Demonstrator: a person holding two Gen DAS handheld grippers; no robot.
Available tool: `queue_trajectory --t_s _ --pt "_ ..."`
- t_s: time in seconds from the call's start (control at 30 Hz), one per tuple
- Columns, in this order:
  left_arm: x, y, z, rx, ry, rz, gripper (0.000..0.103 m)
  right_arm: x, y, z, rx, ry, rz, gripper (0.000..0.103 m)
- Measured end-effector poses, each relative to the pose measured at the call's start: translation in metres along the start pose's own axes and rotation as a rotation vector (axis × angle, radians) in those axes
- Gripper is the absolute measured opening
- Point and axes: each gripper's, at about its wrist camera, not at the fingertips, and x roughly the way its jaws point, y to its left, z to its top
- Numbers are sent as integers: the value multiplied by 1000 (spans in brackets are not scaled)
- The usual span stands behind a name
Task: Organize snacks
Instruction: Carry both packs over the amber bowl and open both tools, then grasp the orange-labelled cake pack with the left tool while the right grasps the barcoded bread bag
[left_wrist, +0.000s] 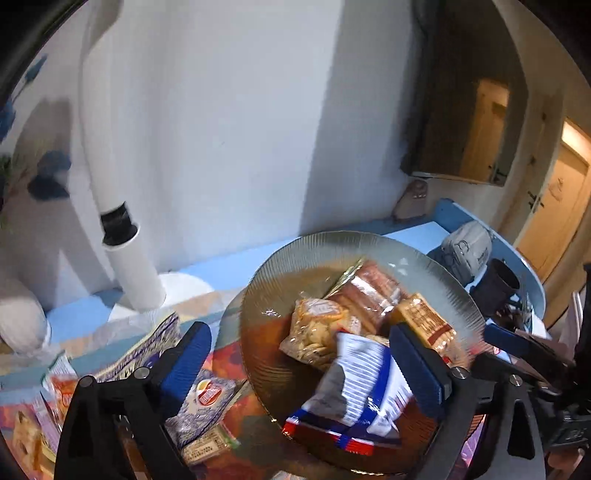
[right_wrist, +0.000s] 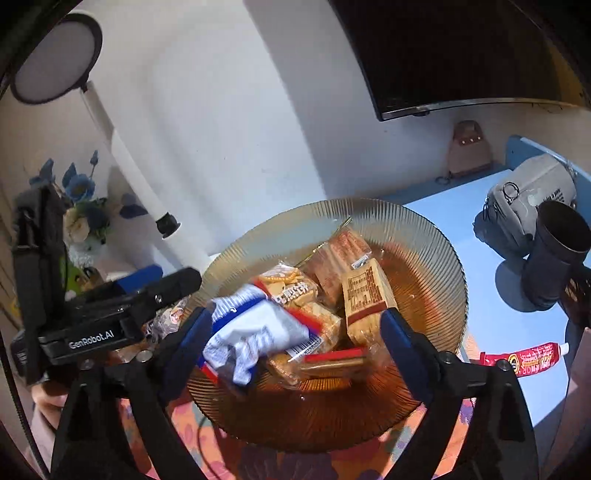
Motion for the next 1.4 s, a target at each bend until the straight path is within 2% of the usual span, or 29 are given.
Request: queue_trajectory --t_s 0.17,0.33,0.57,0.73,0.93,1.1,1.23,1.4 --pt "-4 20 0 -30 3 63 97 -8 9 3 21 -23 22 101" --pt "-19 43 0 -55 -4 101 97 -8 36 7 6 -40 54 102" --pt "-53 88 -2 -73 6 171 97 -4 98 4 -84 -45 111 103" --pt "-89 129 -8 -85 -19 239 97 8 138 -5 -109 -18 156 103" --pt "-126 182 -30 -109 -27 313 97 30 184 -27 -151 45 194 103" --pt "-146 229 -59 -150 -14 370 99 60 214 -54 -172 98 184 103" --pt "-144 260 -86 -189 12 390 99 85 229 -74 -171 147 165 103" --pt "-128 288 -114 -230 64 362 99 116 240 -100 -190 201 124 103"
